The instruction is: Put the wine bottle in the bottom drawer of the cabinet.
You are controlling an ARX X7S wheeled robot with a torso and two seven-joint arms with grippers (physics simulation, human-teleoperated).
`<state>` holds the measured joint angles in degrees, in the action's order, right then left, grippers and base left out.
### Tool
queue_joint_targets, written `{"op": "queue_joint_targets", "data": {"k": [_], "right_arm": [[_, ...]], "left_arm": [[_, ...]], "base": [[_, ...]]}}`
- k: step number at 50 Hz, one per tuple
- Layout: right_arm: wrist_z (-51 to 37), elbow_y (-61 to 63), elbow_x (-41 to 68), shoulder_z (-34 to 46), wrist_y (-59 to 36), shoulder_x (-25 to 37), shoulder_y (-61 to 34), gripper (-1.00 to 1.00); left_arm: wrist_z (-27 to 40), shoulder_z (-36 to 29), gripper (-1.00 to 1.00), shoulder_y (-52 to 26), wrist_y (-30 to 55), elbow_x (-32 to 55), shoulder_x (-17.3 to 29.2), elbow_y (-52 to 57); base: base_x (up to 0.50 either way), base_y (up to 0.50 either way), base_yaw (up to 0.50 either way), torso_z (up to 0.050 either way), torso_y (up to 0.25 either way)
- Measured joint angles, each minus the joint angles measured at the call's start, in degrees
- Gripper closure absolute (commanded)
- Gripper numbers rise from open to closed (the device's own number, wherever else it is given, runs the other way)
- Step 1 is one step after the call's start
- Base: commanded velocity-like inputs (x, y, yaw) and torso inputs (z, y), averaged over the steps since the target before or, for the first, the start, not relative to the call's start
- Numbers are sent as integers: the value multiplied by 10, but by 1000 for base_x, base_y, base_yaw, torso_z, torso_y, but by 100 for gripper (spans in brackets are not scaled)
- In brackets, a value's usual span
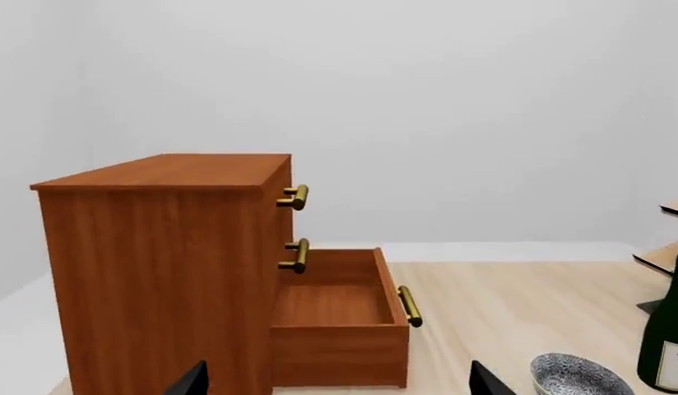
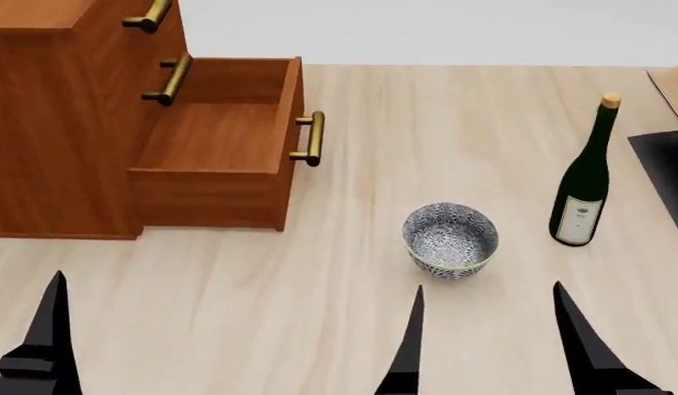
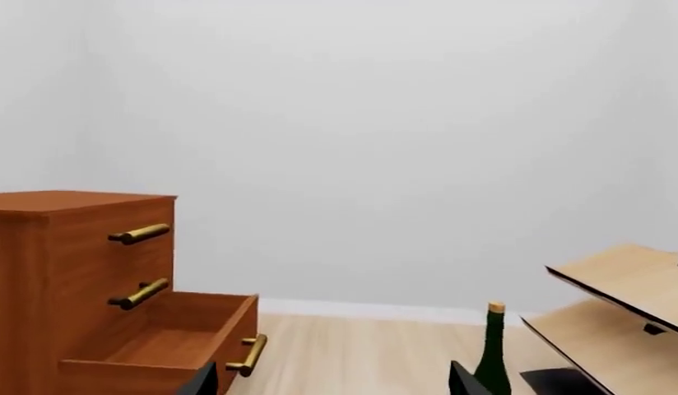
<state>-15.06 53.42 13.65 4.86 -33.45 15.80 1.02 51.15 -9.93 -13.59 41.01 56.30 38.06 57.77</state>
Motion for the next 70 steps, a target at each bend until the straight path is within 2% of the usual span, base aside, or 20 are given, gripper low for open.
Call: {"op": "queue_joint_targets", "data": {"k": [70], "right_arm": [[-10, 7, 10, 21, 20, 30, 3, -100]], "left_arm": [[27, -18, -100, 0, -68, -2, 48, 5]], "base": [[401, 3, 0, 0, 0]]}}
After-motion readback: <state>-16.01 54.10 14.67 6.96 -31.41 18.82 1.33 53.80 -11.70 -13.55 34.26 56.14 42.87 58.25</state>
